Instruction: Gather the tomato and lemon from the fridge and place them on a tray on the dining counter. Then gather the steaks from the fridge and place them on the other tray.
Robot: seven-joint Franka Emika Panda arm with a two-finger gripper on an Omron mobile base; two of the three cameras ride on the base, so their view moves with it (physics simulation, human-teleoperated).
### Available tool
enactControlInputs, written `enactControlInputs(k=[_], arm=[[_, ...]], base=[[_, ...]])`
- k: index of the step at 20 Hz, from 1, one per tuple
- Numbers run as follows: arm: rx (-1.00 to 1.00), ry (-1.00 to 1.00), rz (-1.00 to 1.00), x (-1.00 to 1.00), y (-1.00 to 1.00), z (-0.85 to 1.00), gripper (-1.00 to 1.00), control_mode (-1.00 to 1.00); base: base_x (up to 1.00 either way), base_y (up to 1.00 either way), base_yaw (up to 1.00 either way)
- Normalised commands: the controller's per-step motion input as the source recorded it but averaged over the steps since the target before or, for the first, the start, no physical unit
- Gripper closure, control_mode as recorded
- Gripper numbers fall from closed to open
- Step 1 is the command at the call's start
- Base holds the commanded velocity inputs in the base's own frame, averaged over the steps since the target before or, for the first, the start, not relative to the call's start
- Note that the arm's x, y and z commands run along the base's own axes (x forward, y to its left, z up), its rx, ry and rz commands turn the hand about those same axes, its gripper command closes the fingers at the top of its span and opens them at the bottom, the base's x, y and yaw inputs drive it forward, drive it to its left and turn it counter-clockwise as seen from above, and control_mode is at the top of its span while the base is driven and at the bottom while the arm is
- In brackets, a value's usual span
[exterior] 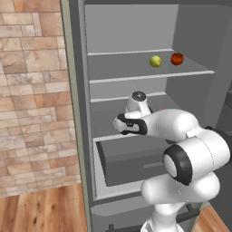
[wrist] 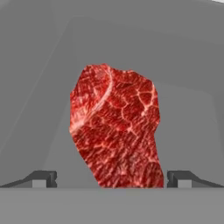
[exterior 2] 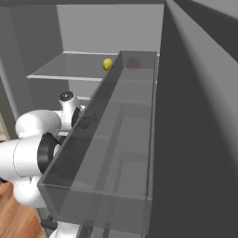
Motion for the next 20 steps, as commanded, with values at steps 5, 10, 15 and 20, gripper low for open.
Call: enactControlInputs(k=[5,10,15,20], arm=[[0.0,0.0,0.0,0.11,0.0,-0.03,-1.0,-1.0],[0.0,0.0,0.0,0.24,-0.07,-0.08,-1.0,-1.0],[0.0,0.0,0.0,0.07,-0.02,-0.19,-1.0,-1.0],[0.0,0.0,0.0,0.0,0.0,-0.3,-1.0,-1.0]], base=[[0.0,0.0,0.0],[0.0,0.0,0.0],[0.0,0.0,0.0],[0.0,0.0,0.0]])
